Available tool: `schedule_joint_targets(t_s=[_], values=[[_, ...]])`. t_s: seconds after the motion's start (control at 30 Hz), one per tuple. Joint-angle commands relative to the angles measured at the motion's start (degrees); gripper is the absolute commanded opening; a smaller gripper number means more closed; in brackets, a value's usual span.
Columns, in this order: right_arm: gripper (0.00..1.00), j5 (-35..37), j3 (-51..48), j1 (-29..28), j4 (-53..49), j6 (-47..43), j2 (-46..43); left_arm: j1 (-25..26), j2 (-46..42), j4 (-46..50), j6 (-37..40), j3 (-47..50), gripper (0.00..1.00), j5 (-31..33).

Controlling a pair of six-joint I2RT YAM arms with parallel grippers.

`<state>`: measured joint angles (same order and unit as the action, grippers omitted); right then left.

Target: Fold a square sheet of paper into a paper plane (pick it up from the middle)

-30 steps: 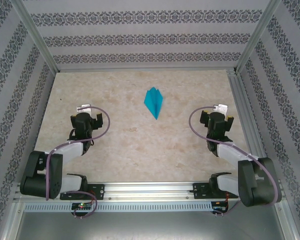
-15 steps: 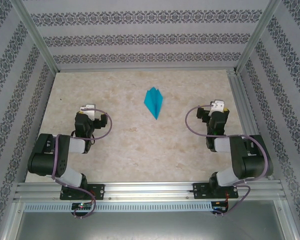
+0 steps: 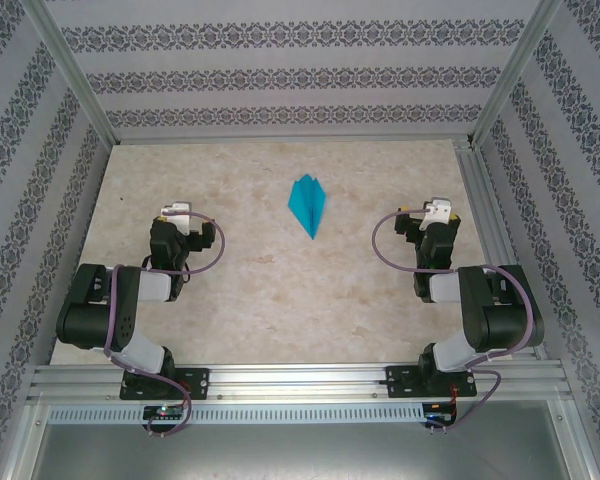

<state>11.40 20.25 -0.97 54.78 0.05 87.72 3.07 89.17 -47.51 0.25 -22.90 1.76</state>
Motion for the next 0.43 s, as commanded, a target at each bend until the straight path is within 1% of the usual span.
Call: schedule_joint_targets(t_s=[0.0, 0.4], values=[[0.98, -1.3, 0.3, 0.3, 2.3, 0.5, 0.3, 0.2, 0.2, 0.2, 1.6, -0.9, 1.0, -0.8], [0.98, -1.4, 0.2, 0.4, 2.5, 0.5, 0.3, 0.3, 0.3, 0.4, 1.6, -1.1, 1.0, -0.8]])
